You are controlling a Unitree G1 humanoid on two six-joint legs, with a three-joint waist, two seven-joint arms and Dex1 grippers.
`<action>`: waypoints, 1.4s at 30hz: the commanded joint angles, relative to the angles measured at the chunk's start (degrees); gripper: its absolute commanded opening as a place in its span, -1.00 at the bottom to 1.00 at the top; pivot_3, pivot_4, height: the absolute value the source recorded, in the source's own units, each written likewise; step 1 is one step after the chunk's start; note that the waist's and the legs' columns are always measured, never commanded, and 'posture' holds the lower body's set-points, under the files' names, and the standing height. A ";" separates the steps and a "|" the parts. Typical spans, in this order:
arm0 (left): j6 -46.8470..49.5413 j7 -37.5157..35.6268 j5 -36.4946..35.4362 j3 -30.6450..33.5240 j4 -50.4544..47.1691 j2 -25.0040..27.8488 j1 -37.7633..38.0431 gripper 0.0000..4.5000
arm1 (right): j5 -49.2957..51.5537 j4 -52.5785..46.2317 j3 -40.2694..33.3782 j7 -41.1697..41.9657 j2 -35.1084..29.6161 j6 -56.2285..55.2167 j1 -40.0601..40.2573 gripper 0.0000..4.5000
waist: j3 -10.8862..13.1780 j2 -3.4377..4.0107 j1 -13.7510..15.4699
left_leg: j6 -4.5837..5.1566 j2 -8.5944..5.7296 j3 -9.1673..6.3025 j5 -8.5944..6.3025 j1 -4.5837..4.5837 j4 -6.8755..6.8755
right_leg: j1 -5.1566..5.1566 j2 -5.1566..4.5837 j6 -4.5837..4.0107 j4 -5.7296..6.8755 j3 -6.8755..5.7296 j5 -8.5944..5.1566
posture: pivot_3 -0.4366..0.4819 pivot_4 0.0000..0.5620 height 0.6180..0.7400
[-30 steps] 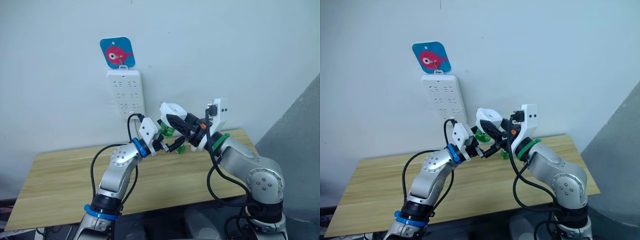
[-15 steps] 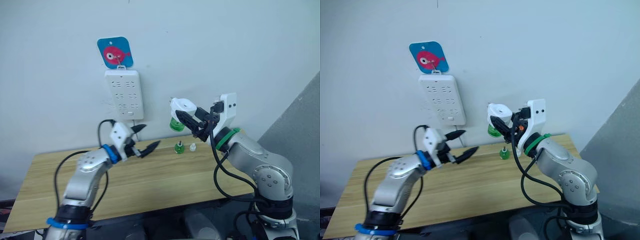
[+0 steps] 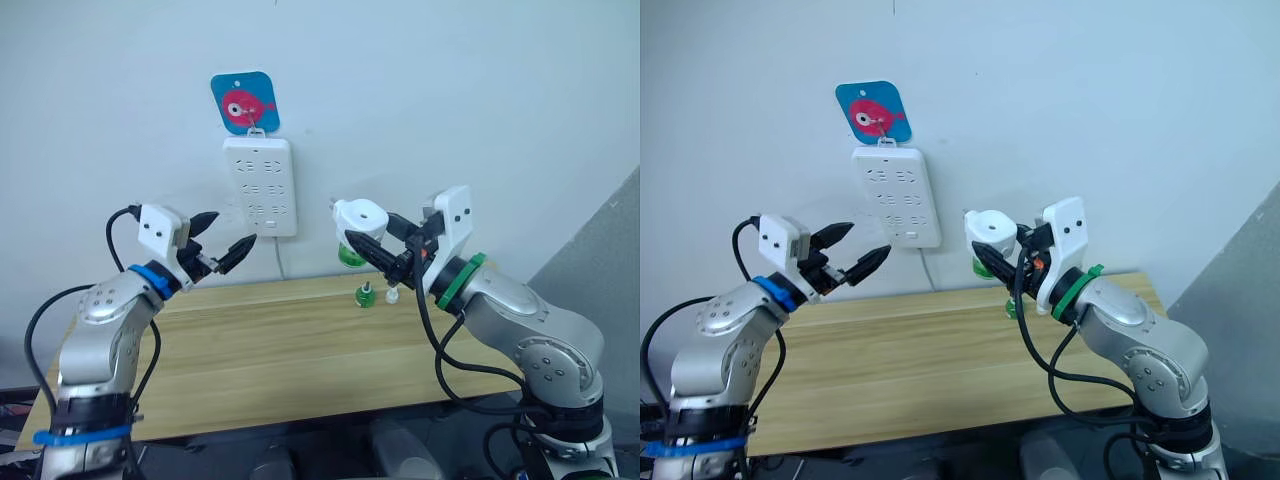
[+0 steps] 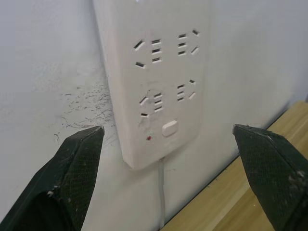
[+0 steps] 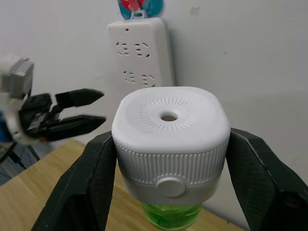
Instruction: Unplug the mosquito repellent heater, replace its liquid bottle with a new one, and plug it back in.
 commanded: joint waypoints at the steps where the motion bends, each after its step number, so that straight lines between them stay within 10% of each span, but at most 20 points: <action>1: -1.66 -1.28 1.44 -0.02 4.44 1.82 -3.35 1.00 | -0.87 -3.38 -0.04 0.58 -0.26 -0.81 0.06 0.32 | 0.00 0.00 -0.04 | 0.00 0.00 0.01 0.00 -0.01 -0.03 | -0.03 0.00 0.00 0.00 0.01 0.00 | -0.59 -0.64 0.88; 18: -6.12 -13.28 5.68 -5.99 25.25 3.08 -19.44 1.00 | -1.54 -5.49 0.48 -0.13 0.66 -0.36 2.09 0.32 | 0.11 -0.10 0.26 | -0.01 -0.01 -0.08 0.01 -0.07 -0.05 | -0.09 -0.01 -0.01 0.05 -0.09 0.00 | -0.64 -0.62 0.88; 42: 5.70 -24.95 2.58 -8.96 21.16 3.29 -24.74 1.00 | -3.84 -5.02 3.18 1.81 0.66 -1.13 3.25 0.32 | 0.19 -0.17 -0.64 | -0.01 -0.02 -0.05 0.01 -0.12 -0.10 | -0.16 -0.03 -0.01 0.02 -0.04 0.00 | -0.66 -0.65 0.88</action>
